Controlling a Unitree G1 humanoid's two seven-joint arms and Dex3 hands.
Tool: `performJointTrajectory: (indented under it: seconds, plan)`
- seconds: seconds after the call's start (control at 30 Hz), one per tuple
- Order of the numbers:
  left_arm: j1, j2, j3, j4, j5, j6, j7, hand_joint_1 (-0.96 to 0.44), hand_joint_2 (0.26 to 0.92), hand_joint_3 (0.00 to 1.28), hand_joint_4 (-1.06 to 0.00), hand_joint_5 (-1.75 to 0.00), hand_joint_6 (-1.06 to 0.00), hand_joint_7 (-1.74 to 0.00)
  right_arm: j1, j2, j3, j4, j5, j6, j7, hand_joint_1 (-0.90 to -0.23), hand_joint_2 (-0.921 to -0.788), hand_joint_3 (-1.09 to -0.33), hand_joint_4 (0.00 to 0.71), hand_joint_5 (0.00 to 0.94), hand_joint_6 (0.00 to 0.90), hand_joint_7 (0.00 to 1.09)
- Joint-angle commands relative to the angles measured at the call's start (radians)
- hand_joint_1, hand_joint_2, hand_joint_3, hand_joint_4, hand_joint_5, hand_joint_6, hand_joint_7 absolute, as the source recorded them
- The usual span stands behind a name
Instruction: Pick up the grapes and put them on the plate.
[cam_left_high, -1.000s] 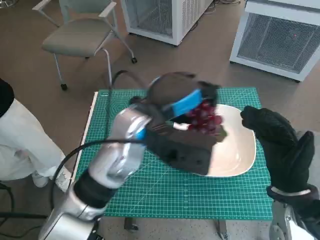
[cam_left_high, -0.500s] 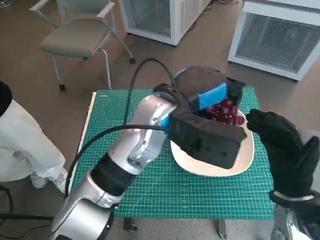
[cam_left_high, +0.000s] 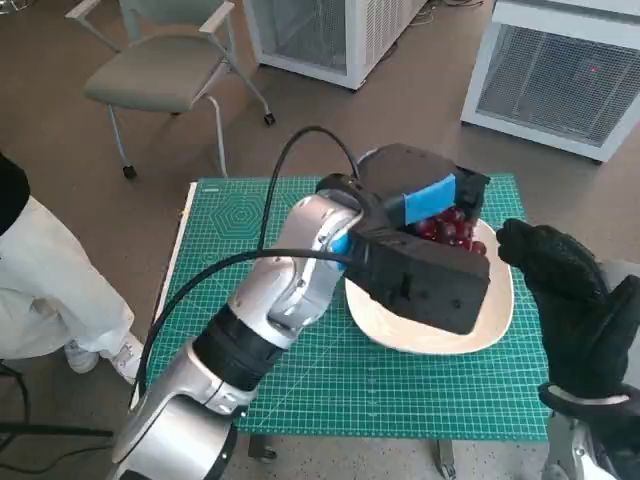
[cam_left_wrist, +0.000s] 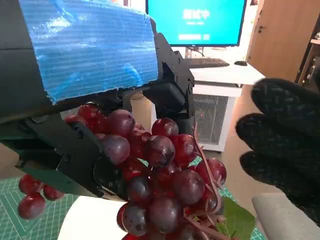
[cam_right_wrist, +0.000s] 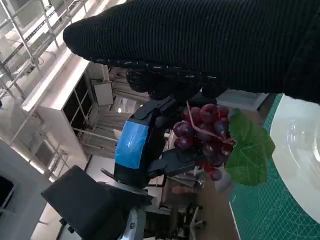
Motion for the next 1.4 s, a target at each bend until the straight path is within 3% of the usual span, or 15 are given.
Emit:
performJointTrajectory:
  seconds: [0.03,0.07,0.13,0.23,0.33,0.43,1.03,1.4]
  plan:
    - [0.002,-0.018,0.019,0.005,-0.044,-0.003,-0.006,0.03,0.917,0.2,-0.51,-1.38,-0.5,-1.2,0.019,0.006,0.0,0.004,-0.005,0.003,-0.011,-0.446,-0.921,-0.574,0.387,0.622,0.156,0.95]
    - [0.005,-0.018,0.019,0.004,-0.05,0.003,-0.014,0.08,0.916,0.23,-0.48,-1.41,-0.45,-1.13,0.018,0.007,0.0,0.004,-0.005,0.003,-0.012,-0.446,-0.921,-0.574,0.387,0.622,0.156,0.95]
    - [0.008,-0.018,0.016,0.002,-0.057,0.019,-0.03,0.13,0.885,0.23,-0.41,-1.26,-0.37,-0.78,0.018,0.008,-0.001,0.004,-0.007,0.003,-0.012,-0.445,-0.921,-0.574,0.387,0.621,0.156,0.95]
    - [0.001,-0.023,0.007,0.011,-0.057,0.047,-0.047,0.04,0.836,0.15,-0.28,-0.68,-0.33,-0.33,0.017,0.008,-0.001,0.004,-0.008,0.002,-0.013,-0.444,-0.921,-0.574,0.387,0.62,0.157,0.95]
    - [-0.006,-0.027,0.0,0.025,-0.055,0.066,-0.056,-0.07,0.825,0.08,-0.19,-0.23,-0.31,-0.12,0.015,0.008,-0.001,0.005,-0.008,0.002,-0.013,-0.443,-0.921,-0.574,0.387,0.619,0.157,0.95]
    - [-0.003,-0.031,0.002,0.031,-0.061,0.07,-0.055,-0.12,0.824,0.06,-0.14,-0.08,-0.29,-0.05,0.014,0.008,-0.001,0.007,-0.007,0.001,-0.012,-0.442,-0.921,-0.574,0.387,0.617,0.157,0.95]
    - [0.052,0.002,-0.003,0.093,-0.033,-0.095,0.141,-0.33,0.872,0.03,-0.08,0.0,-0.29,-0.01,0.004,0.002,0.001,0.018,0.009,0.008,0.005,-0.435,-0.921,-0.573,0.39,0.613,0.158,0.95]
    - [0.172,0.092,0.063,-0.032,-0.034,-0.146,0.281,-0.35,0.906,0.02,-0.12,-0.01,-0.32,-0.02,-0.003,-0.001,0.001,0.023,0.012,0.01,0.016,-0.436,-0.921,-0.572,0.395,0.614,0.158,0.95]
